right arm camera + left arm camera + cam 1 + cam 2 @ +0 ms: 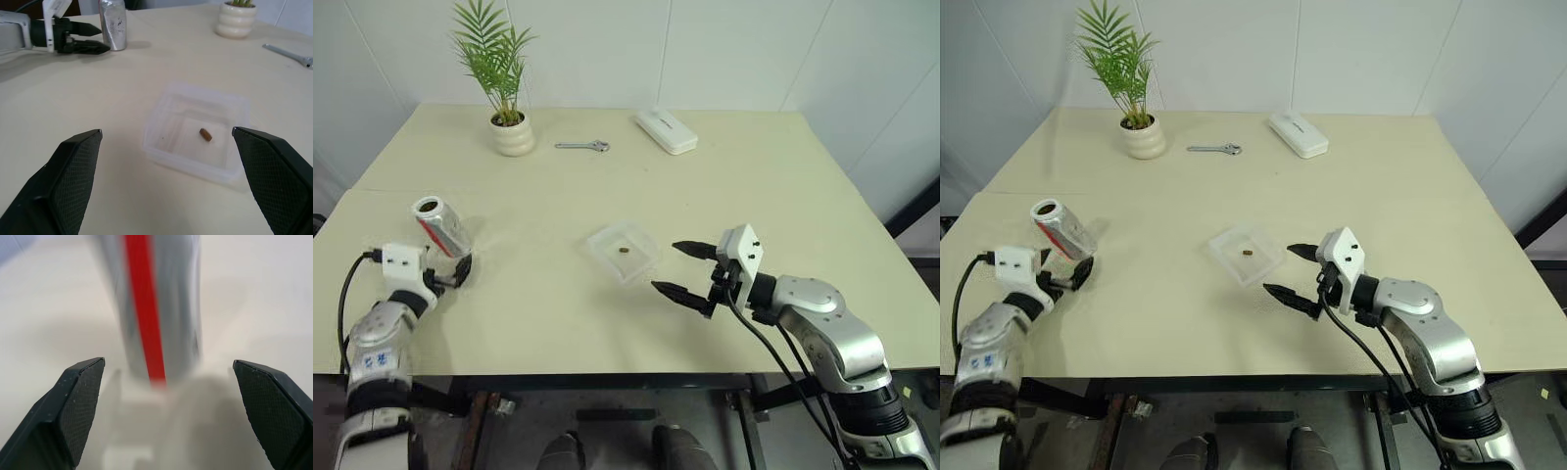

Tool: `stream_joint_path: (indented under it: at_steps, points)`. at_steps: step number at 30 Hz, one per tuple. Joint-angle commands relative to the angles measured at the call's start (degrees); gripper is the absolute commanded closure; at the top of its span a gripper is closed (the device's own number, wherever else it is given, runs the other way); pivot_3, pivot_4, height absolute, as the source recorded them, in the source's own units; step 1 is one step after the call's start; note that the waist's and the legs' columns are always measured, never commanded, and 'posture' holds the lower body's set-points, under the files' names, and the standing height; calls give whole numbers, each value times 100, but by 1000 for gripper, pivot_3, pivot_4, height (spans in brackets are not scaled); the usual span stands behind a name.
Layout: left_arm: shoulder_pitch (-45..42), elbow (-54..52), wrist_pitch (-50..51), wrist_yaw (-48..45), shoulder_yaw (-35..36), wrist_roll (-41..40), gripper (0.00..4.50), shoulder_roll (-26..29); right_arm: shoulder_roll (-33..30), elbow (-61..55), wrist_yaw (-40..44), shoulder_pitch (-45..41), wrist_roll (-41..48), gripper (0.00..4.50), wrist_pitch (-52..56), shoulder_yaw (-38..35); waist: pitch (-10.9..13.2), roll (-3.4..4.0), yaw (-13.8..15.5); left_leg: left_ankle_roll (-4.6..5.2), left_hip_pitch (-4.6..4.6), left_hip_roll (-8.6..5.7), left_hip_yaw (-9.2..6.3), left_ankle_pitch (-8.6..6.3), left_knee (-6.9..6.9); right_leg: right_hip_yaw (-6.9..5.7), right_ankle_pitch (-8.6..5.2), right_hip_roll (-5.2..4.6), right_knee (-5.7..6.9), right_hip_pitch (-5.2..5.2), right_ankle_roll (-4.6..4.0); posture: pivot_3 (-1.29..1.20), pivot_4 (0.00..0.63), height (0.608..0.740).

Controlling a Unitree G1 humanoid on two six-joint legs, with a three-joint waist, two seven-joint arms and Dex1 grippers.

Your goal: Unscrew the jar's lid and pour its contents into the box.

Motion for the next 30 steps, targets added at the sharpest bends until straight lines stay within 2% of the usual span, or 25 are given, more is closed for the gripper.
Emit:
stream_joint_path:
  at_steps: [1, 3, 7, 10, 13, 15, 21, 25, 30]
  points:
    - [463, -779, -183, -189, -84, 260, 16, 332, 18, -194, 74, -43, 153, 0, -225, -204, -1, 0, -3, 1, 1, 0, 1, 0, 1, 0, 3, 0, -2, 0, -3, 0, 150, 740]
    - [700, -1059, -7, -302, -69, 190, 16, 362, 30, -144, 144, -51, 138, 0, -358, -208, -1, 0, -14, 2, 3, 1, 6, 1, 1, 0, 9, -3, -8, 2, -9, 0, 150, 740]
    - [1461, -1725, -153, -755, 116, 208, 16, 781, -40, -30, 447, -26, 66, 0, -815, -236, -6, -9, -63, 5, 6, 6, 18, 3, -6, 1, 7, -8, -19, 2, -31, 0, 150, 740]
    - [1736, -2435, -247, -1252, 49, 75, 16, 1033, -110, -4, 785, 52, 503, 0, -796, -502, -6, -9, -70, 4, 7, 8, 18, 3, -15, 0, 4, -10, -24, -1, -38, 0, 150, 740]
    - [1630, -3154, 62, -1696, -97, -304, 16, 1066, -496, -8, 1144, 157, 756, 0, -526, -652, -6, -9, 8, 5, 3, 5, 19, 3, -23, -3, -6, -17, -40, 1, -58, 0, 150, 740]
    - [1434, -3459, 137, -2140, -229, -631, 16, 1038, -718, -65, 1273, 211, 908, 0, -372, -757, -6, -10, 23, 9, 3, 1, 20, 2, -24, -2, -34, -23, -44, 4, -111, 0, 150, 740]
    - [1202, -4131, 641, -3275, -476, -1167, 16, 1390, -1400, -256, 1557, 423, 1260, 0, -59, -1248, -6, -9, -87, 13, 6, 5, 28, 0, -27, 9, -28, -10, -40, -2, -100, 0, 150, 740]
    - [1258, -4410, 1194, -3157, -283, -1480, 16, 1377, -1735, -509, 1607, 749, 1511, 0, 113, -1696, -6, -8, -154, 13, 13, 6, 27, 0, -37, 9, -26, -8, -40, -2, -87, 0, 150, 740]
    - [1236, -4238, 1257, -3117, -366, -1363, 16, 1228, -1680, -928, 1278, 871, 1548, 0, 177, -1712, -6, -8, -169, 13, 15, 5, 29, 0, -29, 14, -25, -8, -39, -1, -83, 0, 150, 740]
